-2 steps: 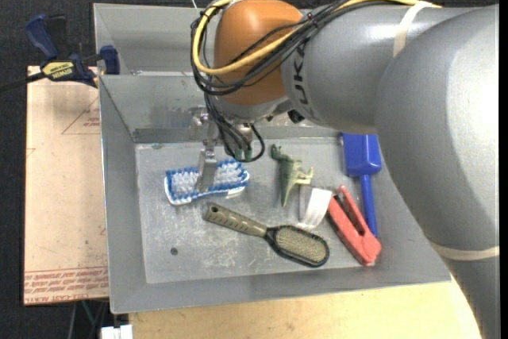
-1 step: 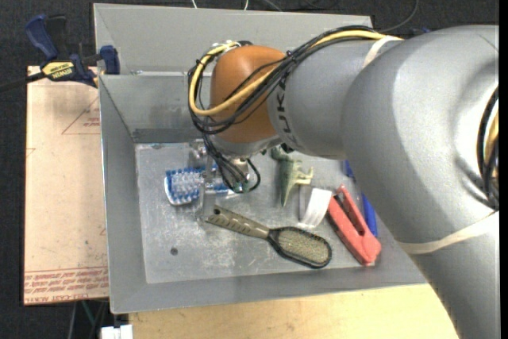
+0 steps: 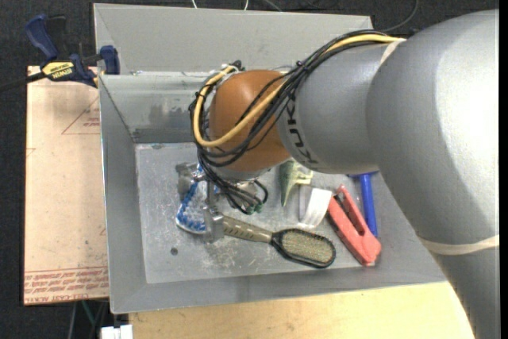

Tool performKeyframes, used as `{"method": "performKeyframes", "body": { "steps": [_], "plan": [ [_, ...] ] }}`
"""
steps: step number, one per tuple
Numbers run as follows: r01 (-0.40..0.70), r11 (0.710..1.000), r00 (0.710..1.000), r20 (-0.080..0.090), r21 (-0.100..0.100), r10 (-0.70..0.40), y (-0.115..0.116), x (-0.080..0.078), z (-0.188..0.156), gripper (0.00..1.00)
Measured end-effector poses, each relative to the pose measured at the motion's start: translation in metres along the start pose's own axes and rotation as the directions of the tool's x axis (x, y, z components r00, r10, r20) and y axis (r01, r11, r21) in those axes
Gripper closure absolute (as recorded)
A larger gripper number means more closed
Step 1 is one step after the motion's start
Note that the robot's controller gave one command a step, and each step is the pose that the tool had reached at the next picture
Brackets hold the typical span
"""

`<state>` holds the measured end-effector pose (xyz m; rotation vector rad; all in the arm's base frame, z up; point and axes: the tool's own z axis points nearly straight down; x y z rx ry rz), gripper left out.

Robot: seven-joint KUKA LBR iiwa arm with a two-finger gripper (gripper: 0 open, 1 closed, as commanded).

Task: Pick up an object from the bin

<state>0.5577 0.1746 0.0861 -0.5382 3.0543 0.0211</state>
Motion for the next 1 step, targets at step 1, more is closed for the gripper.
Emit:
{"method": "performKeyframes", "body": {
  "steps": [1],
  "plan": [
    [-0.056, 0.998, 0.998, -0.013, 0.001, 0.056, -0.0083, -0.0081, -0.0276, 0.00]
  ]
}}
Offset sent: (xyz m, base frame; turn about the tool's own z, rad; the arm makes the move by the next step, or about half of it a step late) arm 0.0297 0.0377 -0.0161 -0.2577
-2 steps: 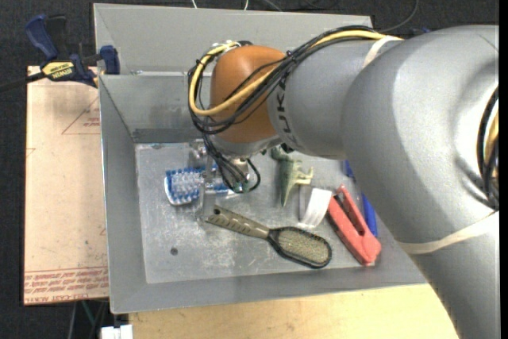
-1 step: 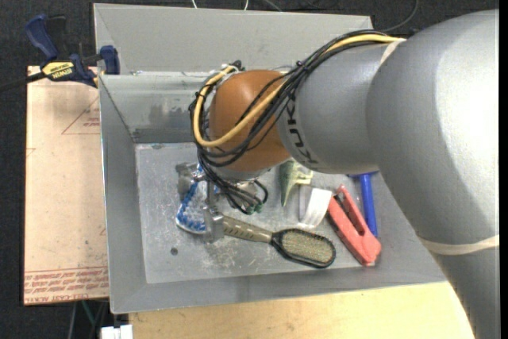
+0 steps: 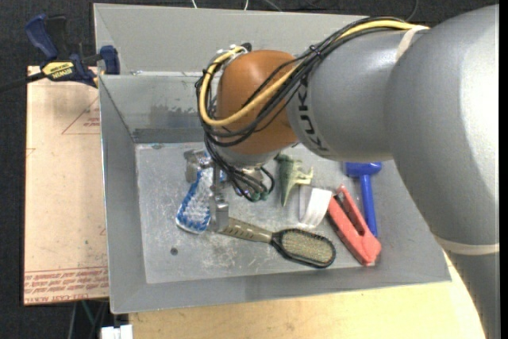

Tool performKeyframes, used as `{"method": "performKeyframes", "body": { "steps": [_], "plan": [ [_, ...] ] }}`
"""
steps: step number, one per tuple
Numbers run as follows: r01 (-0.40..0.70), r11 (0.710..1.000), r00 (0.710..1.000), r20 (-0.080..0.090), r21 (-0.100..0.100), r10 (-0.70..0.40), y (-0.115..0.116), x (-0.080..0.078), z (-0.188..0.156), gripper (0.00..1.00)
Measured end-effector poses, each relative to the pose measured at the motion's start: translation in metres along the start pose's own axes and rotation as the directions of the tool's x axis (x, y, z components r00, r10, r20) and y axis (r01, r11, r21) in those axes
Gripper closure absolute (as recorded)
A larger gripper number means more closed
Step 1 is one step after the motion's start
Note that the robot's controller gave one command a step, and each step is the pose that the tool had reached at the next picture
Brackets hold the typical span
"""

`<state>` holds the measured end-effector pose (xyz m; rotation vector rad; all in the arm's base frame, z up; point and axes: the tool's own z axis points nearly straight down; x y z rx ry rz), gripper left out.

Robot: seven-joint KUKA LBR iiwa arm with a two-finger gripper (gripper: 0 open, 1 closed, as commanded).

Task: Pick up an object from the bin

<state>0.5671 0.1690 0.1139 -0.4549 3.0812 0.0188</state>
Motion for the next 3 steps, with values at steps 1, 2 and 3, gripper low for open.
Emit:
{"method": "performKeyframes", "body": {
  "steps": [1, 2, 3],
  "plan": [
    [0.250, 0.968, 0.968, 0.007, 0.000, -0.250, 0.027, -0.026, 0.025, 0.00],
    [0.168, 0.986, 0.986, 0.017, 0.004, -0.168, -0.013, 0.015, 0.043, 1.00],
    [0.167, 0.986, 0.986, 0.017, 0.004, -0.167, -0.012, 0.015, 0.042, 1.00]
  ]
}}
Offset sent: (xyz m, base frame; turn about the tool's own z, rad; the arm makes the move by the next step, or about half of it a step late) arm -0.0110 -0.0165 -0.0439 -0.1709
